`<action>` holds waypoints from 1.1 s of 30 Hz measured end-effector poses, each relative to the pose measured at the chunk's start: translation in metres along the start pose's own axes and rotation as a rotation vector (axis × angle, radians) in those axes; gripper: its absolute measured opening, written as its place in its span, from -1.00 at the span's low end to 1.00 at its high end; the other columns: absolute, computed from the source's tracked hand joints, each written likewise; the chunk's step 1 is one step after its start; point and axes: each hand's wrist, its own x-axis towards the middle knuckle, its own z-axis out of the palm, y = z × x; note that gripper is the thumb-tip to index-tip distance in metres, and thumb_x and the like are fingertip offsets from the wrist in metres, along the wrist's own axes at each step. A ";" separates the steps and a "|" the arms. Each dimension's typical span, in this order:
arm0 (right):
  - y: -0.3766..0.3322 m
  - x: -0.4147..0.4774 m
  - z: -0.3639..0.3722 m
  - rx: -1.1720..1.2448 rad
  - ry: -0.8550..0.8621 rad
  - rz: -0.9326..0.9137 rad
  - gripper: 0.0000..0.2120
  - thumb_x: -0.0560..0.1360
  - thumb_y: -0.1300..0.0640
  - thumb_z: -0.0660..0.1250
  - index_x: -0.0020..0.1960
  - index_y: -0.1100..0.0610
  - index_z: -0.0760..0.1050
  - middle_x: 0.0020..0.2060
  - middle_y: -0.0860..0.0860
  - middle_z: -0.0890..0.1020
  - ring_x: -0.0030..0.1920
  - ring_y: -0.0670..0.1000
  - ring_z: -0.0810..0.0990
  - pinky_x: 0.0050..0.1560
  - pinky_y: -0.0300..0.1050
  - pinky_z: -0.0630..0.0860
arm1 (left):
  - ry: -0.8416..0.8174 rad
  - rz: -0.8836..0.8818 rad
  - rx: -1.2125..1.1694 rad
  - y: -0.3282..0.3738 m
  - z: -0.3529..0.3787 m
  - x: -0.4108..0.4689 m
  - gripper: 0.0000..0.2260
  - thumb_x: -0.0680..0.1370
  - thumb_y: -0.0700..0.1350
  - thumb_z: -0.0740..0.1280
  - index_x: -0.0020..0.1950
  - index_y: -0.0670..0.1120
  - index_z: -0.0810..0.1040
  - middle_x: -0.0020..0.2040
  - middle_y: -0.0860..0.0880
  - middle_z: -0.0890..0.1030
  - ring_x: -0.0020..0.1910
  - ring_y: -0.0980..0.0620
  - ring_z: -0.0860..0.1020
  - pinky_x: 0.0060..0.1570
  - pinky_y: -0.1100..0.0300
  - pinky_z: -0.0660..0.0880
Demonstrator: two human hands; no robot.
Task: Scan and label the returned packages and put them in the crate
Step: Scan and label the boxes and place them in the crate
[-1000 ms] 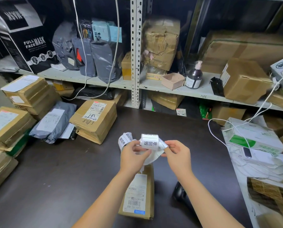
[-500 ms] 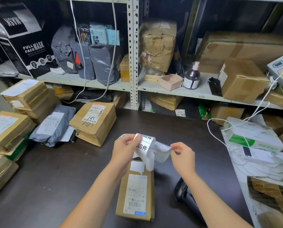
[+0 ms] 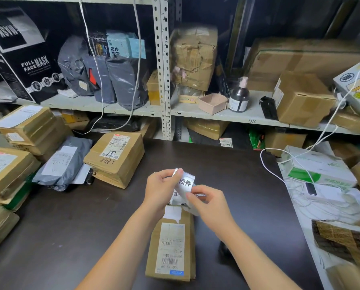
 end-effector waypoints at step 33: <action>0.005 0.004 -0.026 -0.267 -0.066 -0.155 -0.79 0.60 0.18 0.33 -0.08 -0.11 0.61 -0.10 -0.22 0.64 0.06 -0.13 0.57 0.11 -0.16 0.51 | -0.246 0.476 0.580 -0.014 -0.009 -0.011 -0.84 0.50 0.14 0.44 0.00 0.13 0.71 -0.07 0.23 0.67 0.06 0.15 0.60 0.06 0.13 0.56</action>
